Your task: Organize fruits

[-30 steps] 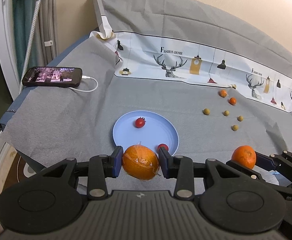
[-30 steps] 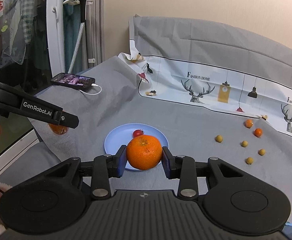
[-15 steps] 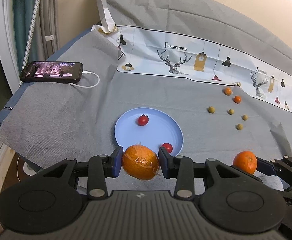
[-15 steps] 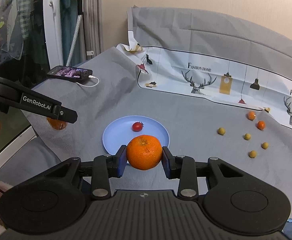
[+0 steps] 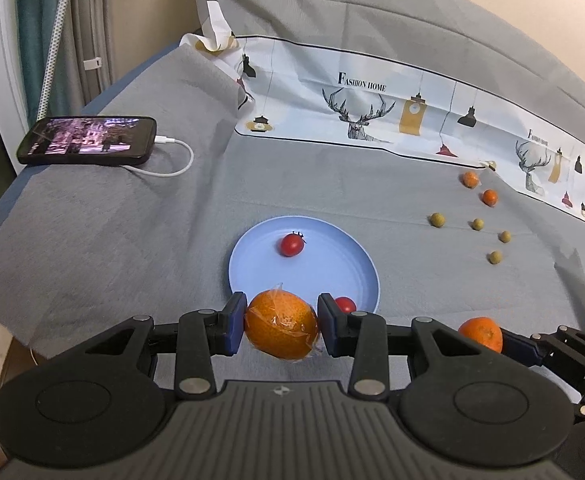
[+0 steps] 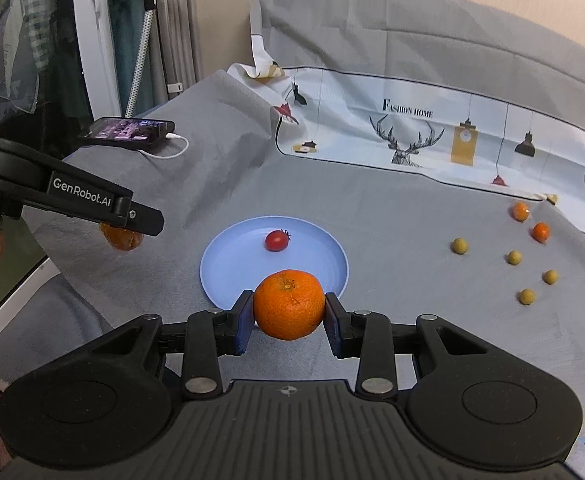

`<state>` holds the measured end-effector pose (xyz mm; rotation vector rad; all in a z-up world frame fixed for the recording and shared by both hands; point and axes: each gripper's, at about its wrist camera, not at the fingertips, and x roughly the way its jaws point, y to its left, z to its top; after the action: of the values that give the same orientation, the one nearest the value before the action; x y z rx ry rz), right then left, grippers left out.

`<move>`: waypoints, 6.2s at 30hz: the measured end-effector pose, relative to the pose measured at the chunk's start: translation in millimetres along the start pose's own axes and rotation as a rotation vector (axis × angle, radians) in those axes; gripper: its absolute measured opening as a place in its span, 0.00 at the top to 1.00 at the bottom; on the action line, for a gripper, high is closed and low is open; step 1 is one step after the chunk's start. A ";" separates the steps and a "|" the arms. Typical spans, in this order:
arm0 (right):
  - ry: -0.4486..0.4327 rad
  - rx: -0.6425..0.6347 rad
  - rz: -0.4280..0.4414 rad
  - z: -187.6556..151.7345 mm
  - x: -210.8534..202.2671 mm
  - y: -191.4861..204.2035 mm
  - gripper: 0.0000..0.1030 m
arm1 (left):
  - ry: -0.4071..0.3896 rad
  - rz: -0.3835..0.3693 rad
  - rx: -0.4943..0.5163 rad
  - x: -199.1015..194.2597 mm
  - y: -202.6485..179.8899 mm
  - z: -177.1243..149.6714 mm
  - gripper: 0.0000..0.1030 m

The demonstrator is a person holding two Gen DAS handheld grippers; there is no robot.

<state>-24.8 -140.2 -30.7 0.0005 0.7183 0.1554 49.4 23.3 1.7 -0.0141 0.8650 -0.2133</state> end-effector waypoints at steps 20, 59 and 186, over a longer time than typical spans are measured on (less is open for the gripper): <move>0.094 0.026 0.026 23.1 94.7 -14.5 0.63 | 0.101 0.037 0.046 102.8 -1.1 30.1 0.59; 0.154 -0.018 0.018 4.9 42.6 1.2 0.05 | 0.081 0.120 0.061 36.7 3.2 -13.4 0.00; 0.006 0.470 -0.545 -34.0 172.9 -394.6 0.01 | 0.185 -0.040 0.396 333.6 -303.7 93.2 0.00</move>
<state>137.0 -507.4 -190.9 0.2511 0.7235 -0.5361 274.8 -344.9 -159.2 0.3630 0.9948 -0.4260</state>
